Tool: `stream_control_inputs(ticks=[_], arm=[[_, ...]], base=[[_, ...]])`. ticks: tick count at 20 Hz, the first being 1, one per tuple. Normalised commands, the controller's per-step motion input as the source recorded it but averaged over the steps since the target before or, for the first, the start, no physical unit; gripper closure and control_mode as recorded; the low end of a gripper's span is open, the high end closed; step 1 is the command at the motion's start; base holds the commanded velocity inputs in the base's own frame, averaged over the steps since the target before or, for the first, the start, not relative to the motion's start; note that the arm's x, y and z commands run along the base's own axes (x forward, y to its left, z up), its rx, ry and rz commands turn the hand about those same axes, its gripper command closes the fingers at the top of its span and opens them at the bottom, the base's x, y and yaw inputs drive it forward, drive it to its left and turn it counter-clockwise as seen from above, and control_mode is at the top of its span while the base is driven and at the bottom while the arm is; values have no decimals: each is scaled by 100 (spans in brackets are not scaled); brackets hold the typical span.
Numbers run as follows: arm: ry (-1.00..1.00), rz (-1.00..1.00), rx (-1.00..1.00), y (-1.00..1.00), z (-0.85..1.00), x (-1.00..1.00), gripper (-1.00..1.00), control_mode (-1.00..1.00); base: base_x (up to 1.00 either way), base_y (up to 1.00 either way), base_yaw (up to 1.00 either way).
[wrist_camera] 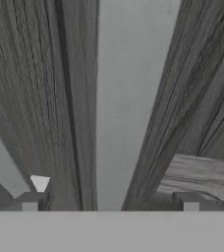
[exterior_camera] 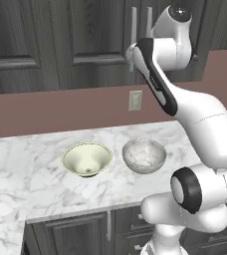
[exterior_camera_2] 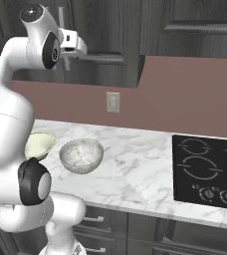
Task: Open the cabinet. Pick the bowls from the counter and place them in the cabinet. Then close the cabinet.
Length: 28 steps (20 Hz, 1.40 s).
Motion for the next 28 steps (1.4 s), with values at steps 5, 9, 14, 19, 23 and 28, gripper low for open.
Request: stream_control_inputs(ticks=[5, 9, 14, 19, 23, 28], arm=[[-11, 0, 0, 0, 4, 36, -100, -100], [-33, 1, 0, 0, 4, 18, -100, -100], [-32, 2, 0, 0, 0, 13, -100, -100], [-15, 2, 4, 0, -25, 11, -100, -100], [-9, 2, 9, 0, -43, 17, -100, -100], [-17, 0, 6, 0, -21, 22, -100, -100]], base=[[0, 0, 0], [0, 0, 0], [0, 0, 0], [0, 0, 0], [0, 0, 0], [0, 0, 0]])
